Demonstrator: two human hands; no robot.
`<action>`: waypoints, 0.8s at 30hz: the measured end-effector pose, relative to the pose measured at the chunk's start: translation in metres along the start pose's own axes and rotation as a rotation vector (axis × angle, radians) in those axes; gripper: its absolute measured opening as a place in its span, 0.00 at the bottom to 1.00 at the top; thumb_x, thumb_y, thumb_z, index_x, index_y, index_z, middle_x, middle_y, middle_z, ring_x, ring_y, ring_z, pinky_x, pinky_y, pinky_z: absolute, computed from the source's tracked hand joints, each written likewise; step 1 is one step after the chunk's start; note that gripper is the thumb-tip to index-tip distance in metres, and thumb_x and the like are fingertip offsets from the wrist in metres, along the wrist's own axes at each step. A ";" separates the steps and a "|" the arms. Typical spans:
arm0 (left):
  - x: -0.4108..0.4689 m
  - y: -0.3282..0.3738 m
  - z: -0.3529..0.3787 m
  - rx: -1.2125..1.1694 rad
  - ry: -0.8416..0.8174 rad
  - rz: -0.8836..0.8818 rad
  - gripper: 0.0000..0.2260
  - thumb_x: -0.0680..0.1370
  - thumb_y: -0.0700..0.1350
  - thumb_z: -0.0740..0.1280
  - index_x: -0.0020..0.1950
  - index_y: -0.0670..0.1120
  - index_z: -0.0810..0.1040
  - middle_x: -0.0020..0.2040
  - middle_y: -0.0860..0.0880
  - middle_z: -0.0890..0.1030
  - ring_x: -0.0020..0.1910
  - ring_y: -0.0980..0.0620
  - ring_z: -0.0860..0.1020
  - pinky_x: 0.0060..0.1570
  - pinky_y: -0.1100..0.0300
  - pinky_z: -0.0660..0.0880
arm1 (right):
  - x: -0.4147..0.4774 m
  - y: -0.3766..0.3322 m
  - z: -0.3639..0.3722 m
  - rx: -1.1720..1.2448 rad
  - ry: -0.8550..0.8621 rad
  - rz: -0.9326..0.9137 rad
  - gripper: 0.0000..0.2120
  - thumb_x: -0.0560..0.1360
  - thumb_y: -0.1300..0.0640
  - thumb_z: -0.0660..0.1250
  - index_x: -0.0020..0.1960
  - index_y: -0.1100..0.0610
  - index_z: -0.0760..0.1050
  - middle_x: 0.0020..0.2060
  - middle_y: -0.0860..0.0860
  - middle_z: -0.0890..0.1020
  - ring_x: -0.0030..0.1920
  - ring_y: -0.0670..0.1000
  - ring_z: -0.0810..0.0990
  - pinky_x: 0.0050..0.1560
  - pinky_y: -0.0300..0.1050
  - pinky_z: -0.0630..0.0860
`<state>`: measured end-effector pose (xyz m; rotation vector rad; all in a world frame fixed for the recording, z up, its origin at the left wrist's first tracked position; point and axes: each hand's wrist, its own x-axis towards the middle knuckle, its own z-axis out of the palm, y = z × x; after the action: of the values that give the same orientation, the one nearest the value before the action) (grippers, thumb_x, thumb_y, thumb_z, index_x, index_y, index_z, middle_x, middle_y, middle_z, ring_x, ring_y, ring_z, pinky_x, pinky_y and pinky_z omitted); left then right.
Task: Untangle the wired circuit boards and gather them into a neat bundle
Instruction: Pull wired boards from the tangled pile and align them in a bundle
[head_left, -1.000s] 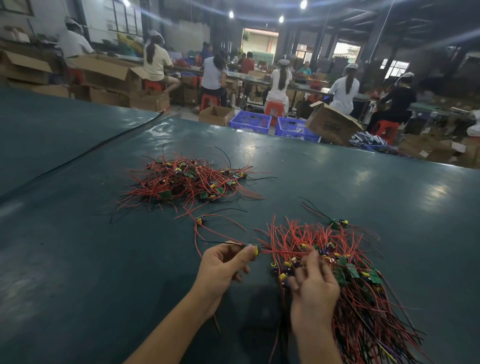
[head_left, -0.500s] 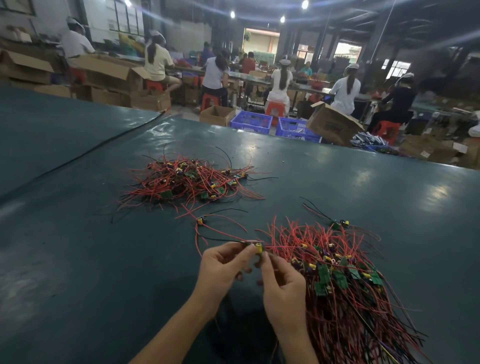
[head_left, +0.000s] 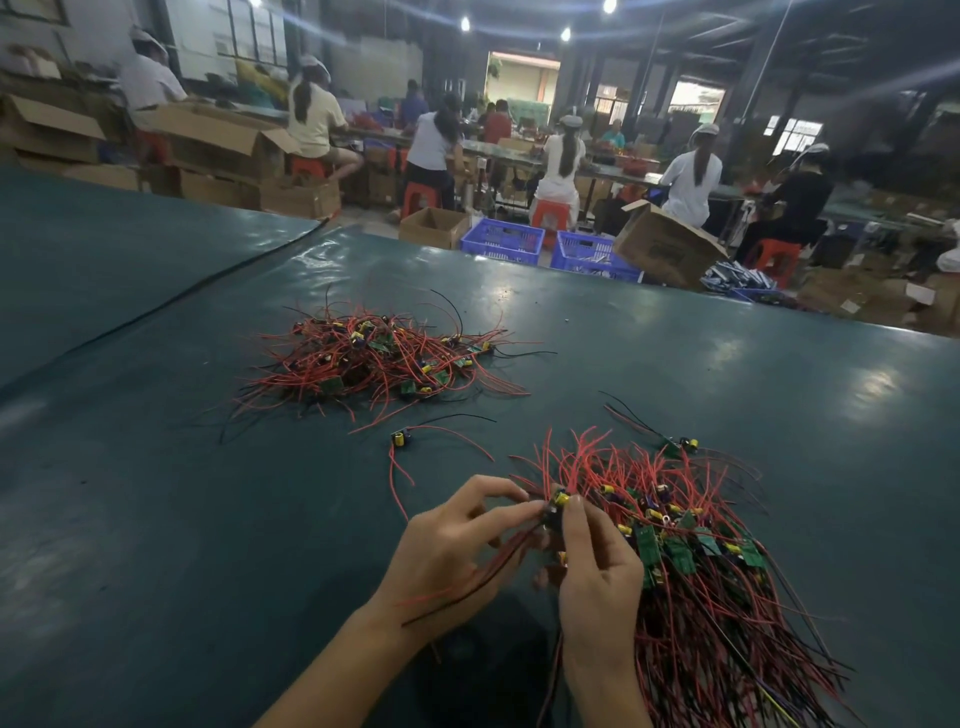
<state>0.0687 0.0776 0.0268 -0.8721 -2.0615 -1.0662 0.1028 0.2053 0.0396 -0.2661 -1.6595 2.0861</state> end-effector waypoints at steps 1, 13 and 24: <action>0.001 -0.005 -0.003 0.056 0.021 -0.012 0.08 0.78 0.46 0.68 0.57 0.50 0.82 0.55 0.52 0.78 0.40 0.56 0.78 0.39 0.59 0.77 | 0.002 0.002 -0.001 0.023 0.038 0.024 0.11 0.73 0.47 0.66 0.42 0.53 0.83 0.34 0.51 0.83 0.31 0.46 0.79 0.26 0.39 0.74; -0.009 -0.061 -0.021 0.630 -0.289 -0.768 0.20 0.79 0.61 0.58 0.65 0.53 0.77 0.70 0.52 0.73 0.70 0.51 0.67 0.68 0.52 0.57 | 0.010 0.014 -0.030 -0.962 -0.037 -0.041 0.20 0.79 0.47 0.64 0.66 0.57 0.76 0.56 0.51 0.81 0.57 0.51 0.78 0.56 0.45 0.74; -0.006 -0.059 -0.031 0.251 0.039 -0.788 0.06 0.76 0.39 0.69 0.49 0.45 0.84 0.45 0.50 0.84 0.43 0.54 0.81 0.49 0.59 0.77 | 0.004 0.006 -0.025 -1.007 0.030 -0.096 0.21 0.77 0.50 0.68 0.68 0.54 0.75 0.50 0.49 0.73 0.40 0.44 0.72 0.38 0.38 0.66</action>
<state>0.0328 0.0228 0.0111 0.1224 -2.4926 -1.1397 0.1087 0.2279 0.0275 -0.4987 -2.5030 1.0085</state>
